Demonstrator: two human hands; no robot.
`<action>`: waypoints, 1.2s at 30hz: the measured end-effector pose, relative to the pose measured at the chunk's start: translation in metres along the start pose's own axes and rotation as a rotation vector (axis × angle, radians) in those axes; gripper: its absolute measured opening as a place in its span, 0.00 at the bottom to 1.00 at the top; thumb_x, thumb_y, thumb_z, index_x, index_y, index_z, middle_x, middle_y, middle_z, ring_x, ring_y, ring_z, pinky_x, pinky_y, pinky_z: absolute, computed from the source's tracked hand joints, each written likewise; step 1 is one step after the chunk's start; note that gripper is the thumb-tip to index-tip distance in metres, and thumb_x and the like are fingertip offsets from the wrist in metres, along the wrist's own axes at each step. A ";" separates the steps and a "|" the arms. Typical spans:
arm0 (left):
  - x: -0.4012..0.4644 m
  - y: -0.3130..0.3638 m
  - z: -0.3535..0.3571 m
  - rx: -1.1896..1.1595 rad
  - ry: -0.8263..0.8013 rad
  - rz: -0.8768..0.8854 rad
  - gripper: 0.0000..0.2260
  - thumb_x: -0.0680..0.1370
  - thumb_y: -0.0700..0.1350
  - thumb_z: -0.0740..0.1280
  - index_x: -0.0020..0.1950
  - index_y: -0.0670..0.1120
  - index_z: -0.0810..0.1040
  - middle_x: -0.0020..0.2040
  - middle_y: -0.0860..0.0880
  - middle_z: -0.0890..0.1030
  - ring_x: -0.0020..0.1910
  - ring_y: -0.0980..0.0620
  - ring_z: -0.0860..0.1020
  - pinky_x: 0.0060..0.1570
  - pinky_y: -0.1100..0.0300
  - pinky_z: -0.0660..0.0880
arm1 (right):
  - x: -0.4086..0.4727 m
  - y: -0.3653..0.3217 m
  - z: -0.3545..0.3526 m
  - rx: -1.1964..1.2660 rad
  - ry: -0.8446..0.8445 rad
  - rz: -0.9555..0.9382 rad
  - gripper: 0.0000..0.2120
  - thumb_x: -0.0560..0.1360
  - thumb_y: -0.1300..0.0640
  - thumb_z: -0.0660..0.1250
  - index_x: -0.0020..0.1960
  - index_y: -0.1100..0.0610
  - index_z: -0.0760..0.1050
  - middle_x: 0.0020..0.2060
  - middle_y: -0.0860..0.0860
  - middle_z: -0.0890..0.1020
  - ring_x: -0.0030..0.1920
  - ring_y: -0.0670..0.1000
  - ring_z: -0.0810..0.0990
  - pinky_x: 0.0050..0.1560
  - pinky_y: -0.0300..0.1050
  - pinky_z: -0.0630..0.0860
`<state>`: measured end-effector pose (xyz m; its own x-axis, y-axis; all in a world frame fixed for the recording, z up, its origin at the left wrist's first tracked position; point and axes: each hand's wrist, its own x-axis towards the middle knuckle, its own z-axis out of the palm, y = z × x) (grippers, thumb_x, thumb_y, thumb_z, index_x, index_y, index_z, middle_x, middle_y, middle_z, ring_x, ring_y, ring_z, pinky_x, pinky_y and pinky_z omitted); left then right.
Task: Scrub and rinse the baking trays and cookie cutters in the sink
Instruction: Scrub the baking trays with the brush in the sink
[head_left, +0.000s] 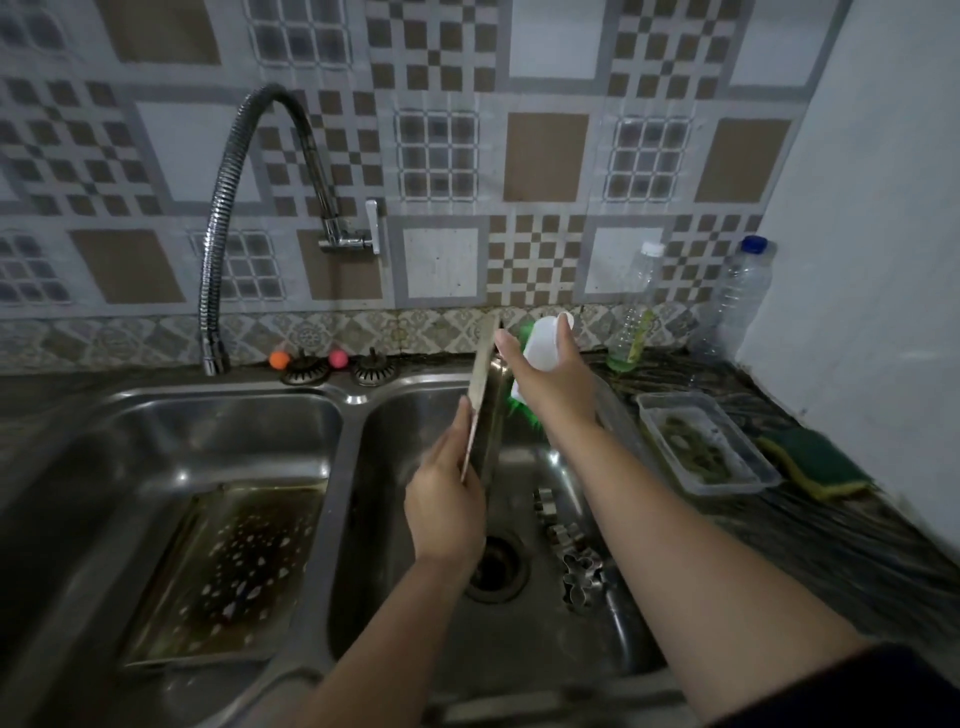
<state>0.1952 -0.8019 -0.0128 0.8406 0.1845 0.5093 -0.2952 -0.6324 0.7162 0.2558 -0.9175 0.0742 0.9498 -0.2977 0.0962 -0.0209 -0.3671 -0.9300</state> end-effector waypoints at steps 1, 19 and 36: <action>-0.003 0.002 0.000 0.011 -0.019 0.034 0.35 0.73 0.30 0.63 0.74 0.59 0.61 0.62 0.55 0.79 0.53 0.55 0.80 0.48 0.66 0.75 | 0.000 -0.005 0.004 0.000 0.011 0.008 0.46 0.69 0.32 0.66 0.78 0.42 0.45 0.76 0.54 0.59 0.74 0.57 0.61 0.65 0.47 0.66; 0.032 -0.042 -0.016 -0.224 -0.533 -0.250 0.28 0.76 0.67 0.45 0.76 0.64 0.50 0.79 0.56 0.49 0.77 0.56 0.46 0.76 0.50 0.46 | 0.002 0.003 -0.019 0.378 -0.126 0.091 0.37 0.66 0.50 0.75 0.72 0.40 0.65 0.69 0.55 0.72 0.61 0.56 0.77 0.62 0.56 0.74; 0.018 -0.047 -0.024 -0.549 -0.219 -0.222 0.22 0.81 0.48 0.61 0.72 0.61 0.61 0.68 0.62 0.70 0.68 0.63 0.69 0.68 0.60 0.67 | 0.017 0.037 -0.052 0.011 -0.033 -0.104 0.33 0.73 0.35 0.63 0.75 0.41 0.60 0.75 0.48 0.61 0.74 0.53 0.61 0.67 0.47 0.62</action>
<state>0.2134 -0.7509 -0.0258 0.9648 0.0720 0.2531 -0.2447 -0.1079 0.9636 0.2547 -0.9816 0.0602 0.9565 -0.2292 0.1808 0.0816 -0.3848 -0.9194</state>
